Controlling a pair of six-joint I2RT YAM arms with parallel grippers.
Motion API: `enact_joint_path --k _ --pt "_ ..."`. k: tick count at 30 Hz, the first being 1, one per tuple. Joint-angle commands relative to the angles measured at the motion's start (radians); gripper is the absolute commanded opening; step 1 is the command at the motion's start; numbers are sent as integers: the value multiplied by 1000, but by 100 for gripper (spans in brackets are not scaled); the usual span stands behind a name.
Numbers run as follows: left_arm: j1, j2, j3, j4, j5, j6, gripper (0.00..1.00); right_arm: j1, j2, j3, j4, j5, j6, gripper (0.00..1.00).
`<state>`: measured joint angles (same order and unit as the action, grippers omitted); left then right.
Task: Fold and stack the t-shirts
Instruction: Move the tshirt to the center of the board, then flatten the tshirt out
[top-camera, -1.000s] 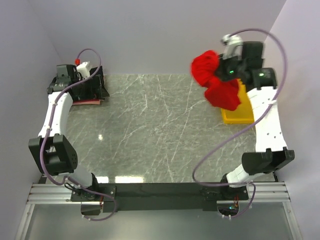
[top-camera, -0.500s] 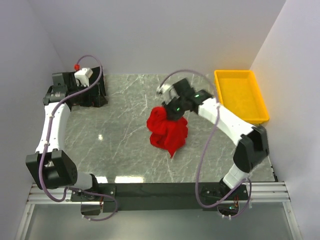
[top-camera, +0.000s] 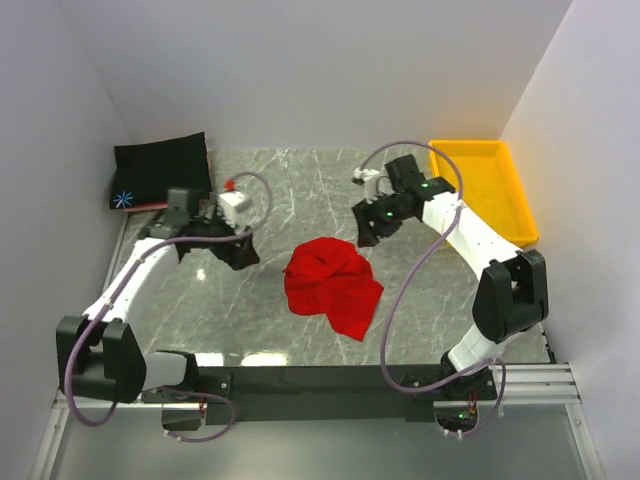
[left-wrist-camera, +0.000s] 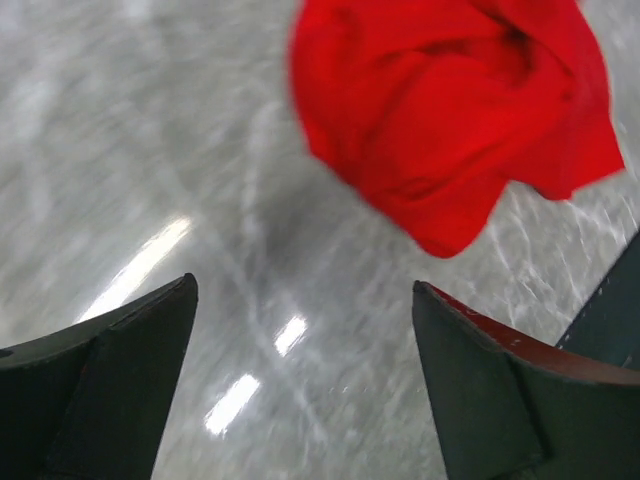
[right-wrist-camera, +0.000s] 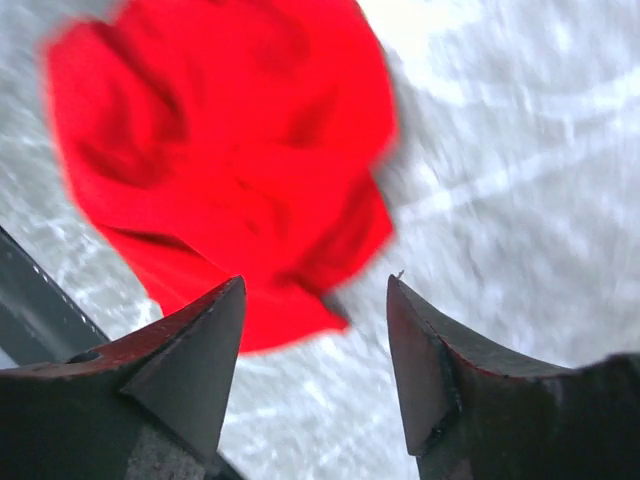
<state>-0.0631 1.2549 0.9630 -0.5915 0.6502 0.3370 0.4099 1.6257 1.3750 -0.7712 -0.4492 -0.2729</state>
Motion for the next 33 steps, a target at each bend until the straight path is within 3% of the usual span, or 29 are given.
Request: enact_joint_path --k 1,5,13,24,27,28,30,31,33 --pt "-145 53 -11 142 32 40 92 -63 0 -66 -115 -78 -25 65" --pt "-308 168 81 173 -29 43 83 -108 0 -181 -105 -121 6 64" --pt "-547 380 325 180 -79 -59 88 -223 74 -309 -34 -187 135 67" --pt "-664 613 457 217 -195 -184 83 -240 246 -330 82 -250 241 69" --pt "-666 644 488 185 -224 -188 64 -241 293 -304 69 -270 235 55" --pt "-661 646 496 171 -233 -190 49 -243 299 -300 61 -287 227 41" --pt "-643 632 500 154 -218 -202 32 -250 300 -286 44 -301 219 25" --pt "-608 621 499 153 -186 -211 16 -253 293 -280 36 -304 210 2" --pt "-561 578 494 159 -150 -240 1 -272 270 -266 12 -296 204 0"
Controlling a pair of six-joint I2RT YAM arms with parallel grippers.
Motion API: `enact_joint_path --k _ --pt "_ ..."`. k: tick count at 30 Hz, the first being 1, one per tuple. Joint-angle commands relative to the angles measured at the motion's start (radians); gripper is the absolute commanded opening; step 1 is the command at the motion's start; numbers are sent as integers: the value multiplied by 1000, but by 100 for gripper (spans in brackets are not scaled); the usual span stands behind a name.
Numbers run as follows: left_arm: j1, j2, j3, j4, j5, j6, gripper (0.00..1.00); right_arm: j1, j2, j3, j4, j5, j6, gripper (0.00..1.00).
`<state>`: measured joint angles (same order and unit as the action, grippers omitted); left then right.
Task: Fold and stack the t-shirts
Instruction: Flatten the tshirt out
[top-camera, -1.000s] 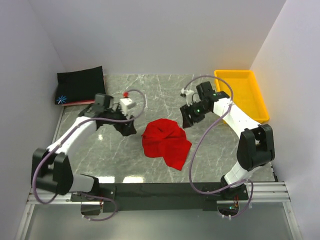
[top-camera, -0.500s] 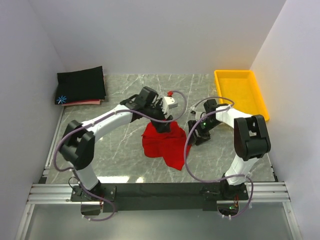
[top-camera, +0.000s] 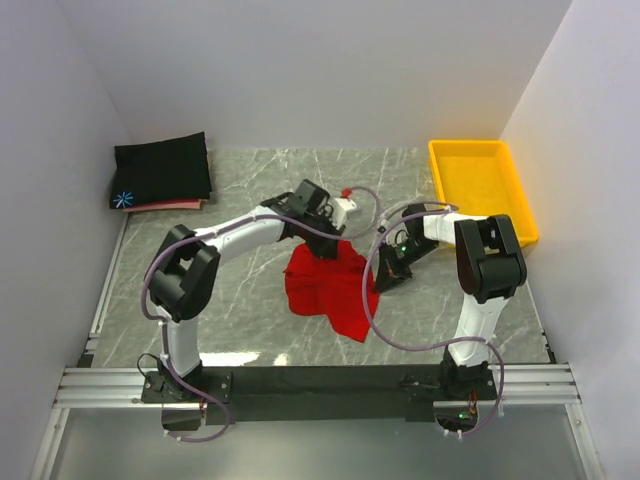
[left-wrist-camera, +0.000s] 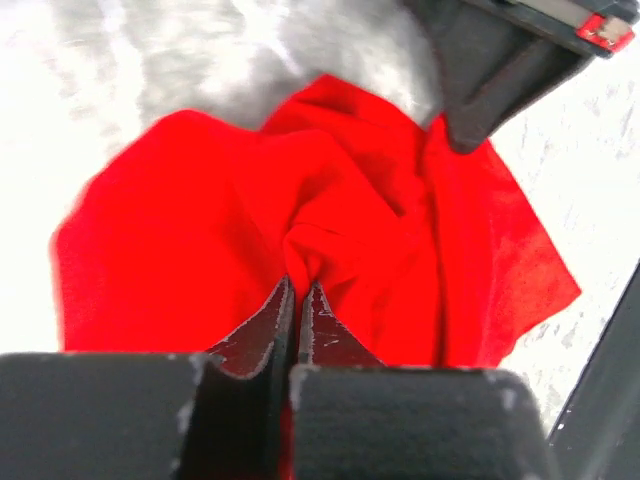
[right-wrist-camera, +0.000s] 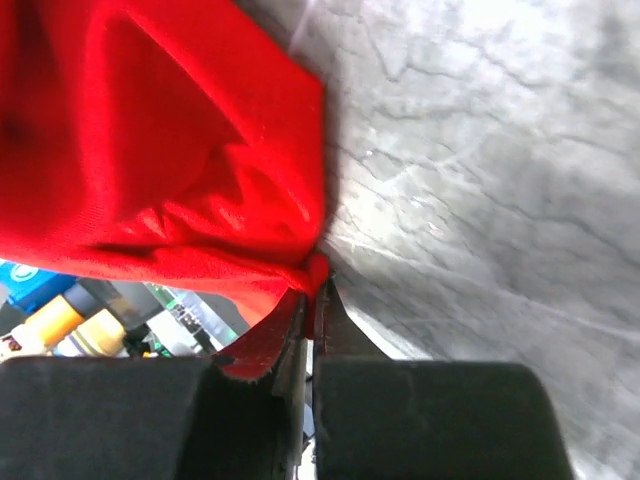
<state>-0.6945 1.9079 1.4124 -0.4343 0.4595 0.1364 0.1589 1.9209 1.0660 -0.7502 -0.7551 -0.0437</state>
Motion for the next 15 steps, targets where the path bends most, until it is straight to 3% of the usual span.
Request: enact_joint_path --k 1,11,15 --pt "120 -93 43 3 62 -43 1 -28 -46 49 -20 28 -42 0" --pt "433 -279 97 -129 113 -3 1 -113 -200 396 -242 195 -195 0" --pt "500 -369 -30 -208 90 52 1 -111 -281 341 -265 319 -297 0"
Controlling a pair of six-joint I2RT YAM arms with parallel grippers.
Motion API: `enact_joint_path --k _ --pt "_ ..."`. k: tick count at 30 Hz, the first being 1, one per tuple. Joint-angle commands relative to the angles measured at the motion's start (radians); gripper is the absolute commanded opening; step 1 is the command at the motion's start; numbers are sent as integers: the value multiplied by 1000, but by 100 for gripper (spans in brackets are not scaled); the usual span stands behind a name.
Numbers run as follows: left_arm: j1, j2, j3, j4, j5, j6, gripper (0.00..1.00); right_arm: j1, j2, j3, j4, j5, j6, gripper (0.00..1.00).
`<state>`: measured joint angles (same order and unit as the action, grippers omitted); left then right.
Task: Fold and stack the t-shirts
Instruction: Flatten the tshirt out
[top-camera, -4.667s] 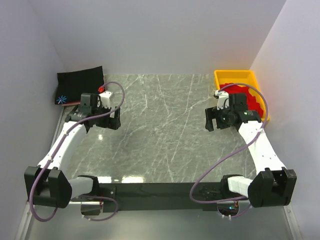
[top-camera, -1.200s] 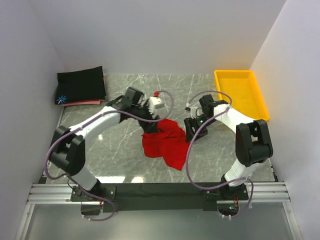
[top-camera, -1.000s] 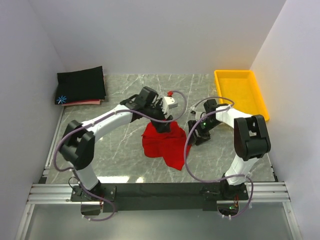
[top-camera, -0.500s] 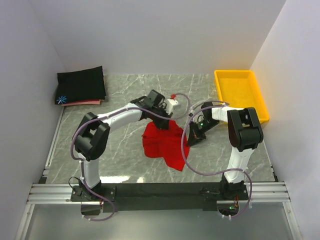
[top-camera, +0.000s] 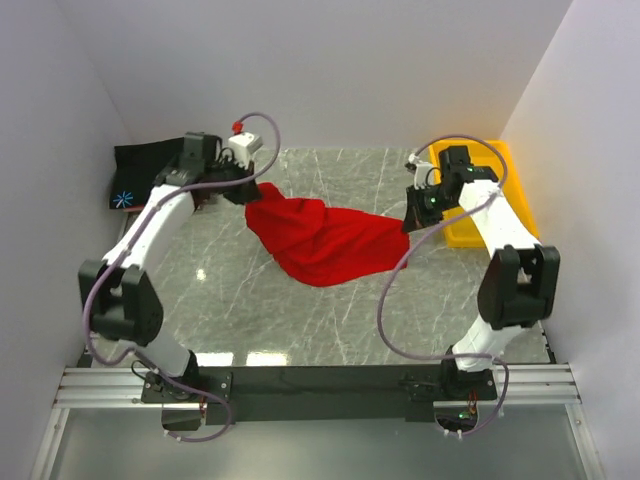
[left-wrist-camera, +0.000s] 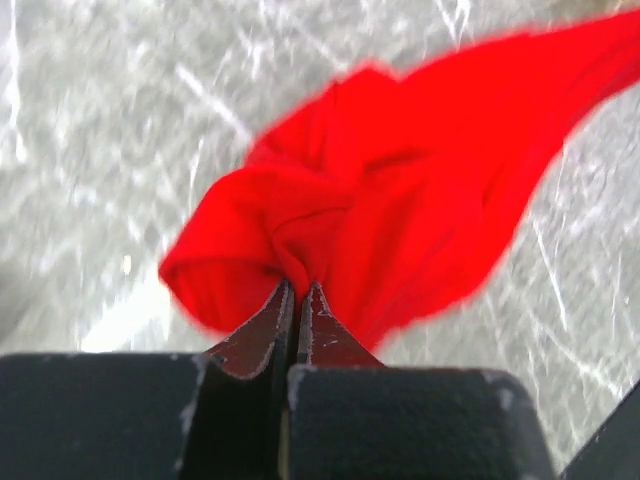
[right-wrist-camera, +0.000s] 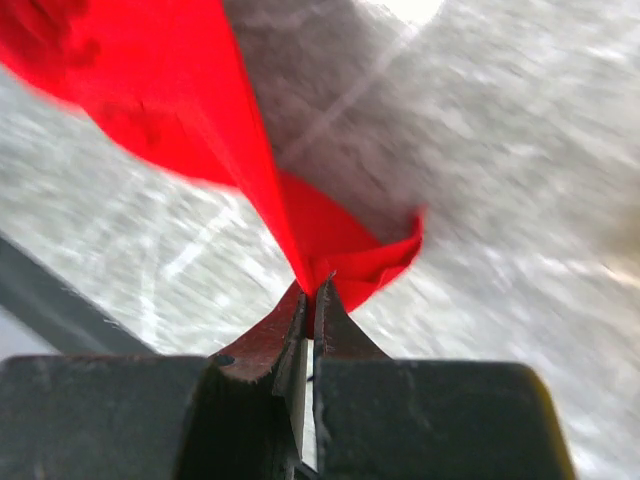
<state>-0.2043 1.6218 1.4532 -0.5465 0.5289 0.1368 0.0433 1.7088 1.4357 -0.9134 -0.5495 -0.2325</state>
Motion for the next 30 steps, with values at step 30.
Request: enact_joint_path --k 30 --pt "319 38 80 -466 158 273 1 -94 -38 164 -238 207 -255 0"
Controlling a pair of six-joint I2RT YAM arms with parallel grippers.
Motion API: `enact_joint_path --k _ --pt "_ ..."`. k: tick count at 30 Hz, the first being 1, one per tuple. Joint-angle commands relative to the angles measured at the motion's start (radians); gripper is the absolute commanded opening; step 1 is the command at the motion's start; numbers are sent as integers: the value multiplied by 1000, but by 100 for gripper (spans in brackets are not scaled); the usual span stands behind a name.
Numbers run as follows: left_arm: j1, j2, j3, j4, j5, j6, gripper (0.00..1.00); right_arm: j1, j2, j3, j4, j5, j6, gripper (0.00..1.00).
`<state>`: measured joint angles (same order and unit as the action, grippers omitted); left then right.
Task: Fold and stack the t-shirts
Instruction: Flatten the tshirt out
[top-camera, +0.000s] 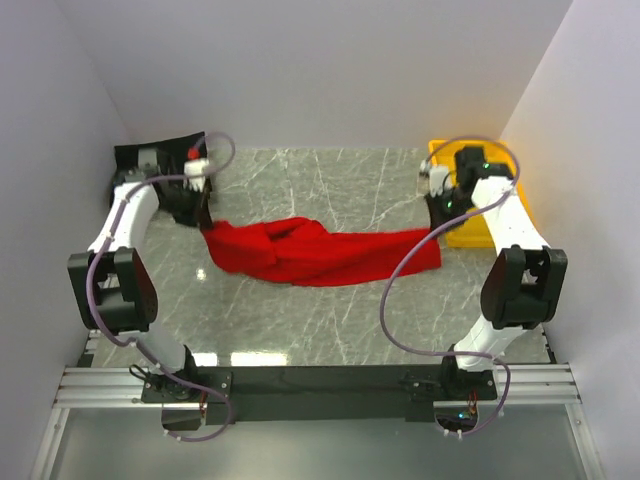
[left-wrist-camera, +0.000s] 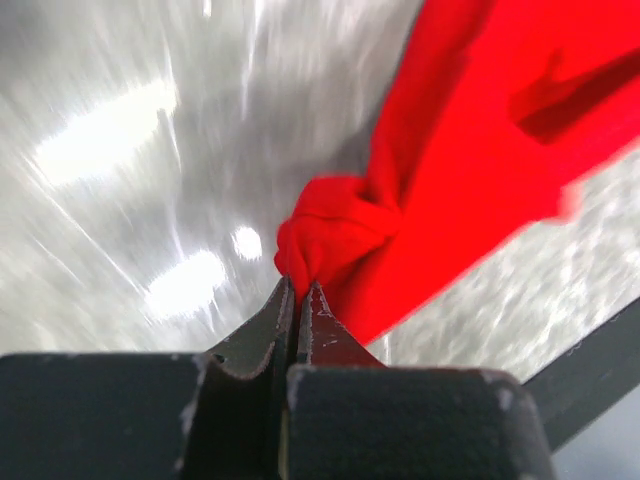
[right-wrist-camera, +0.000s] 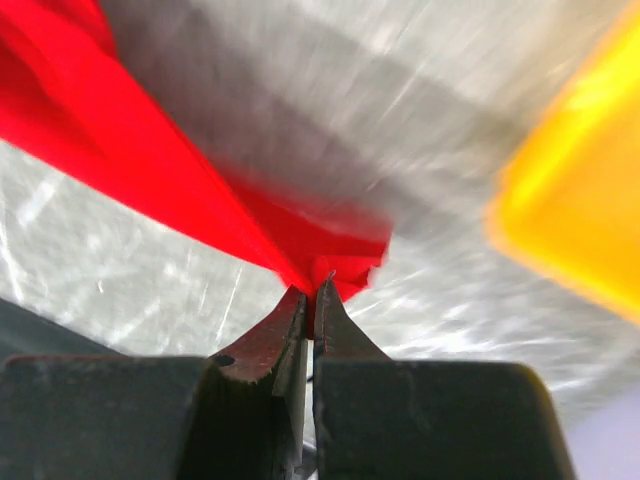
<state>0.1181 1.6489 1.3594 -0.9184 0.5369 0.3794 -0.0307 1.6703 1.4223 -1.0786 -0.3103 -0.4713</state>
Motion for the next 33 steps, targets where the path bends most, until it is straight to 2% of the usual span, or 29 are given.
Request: enact_joint_path --k 1,4,7,12,18,23,26,27,30,31,33 --pt "0 26 257 -111 194 21 1 -20 2 257 -84 -44 -16 0" --pt "23 63 351 -114 240 -40 1 -31 2 341 -103 -46 -7 0" --pt "83 98 365 -122 291 -111 1 -69 -12 319 -87 -38 -4 0" --pt "104 83 300 -148 274 -68 1 -101 -61 198 -106 -4 -61 0" --pt "138 28 463 -223 377 -33 1 -167 -125 340 -213 -153 -104 0" --pt "178 -106 465 -20 371 -255 0 -212 -201 368 -202 -178 -51 0" --pt "178 -112 435 97 342 -428 1 -209 -166 354 -141 -139 -4 0" --pt "178 -94 460 87 348 -444 0 -209 -147 360 -139 -135 -1 0" --pt "184 -11 536 -72 351 -400 1 -207 -119 347 -188 -150 -59 0" --pt "190 -3 538 -109 351 -326 1 -209 -127 328 -210 -151 -76 0" --pt "221 -33 465 -110 360 -307 1 -212 -164 276 -225 -148 -116 0"
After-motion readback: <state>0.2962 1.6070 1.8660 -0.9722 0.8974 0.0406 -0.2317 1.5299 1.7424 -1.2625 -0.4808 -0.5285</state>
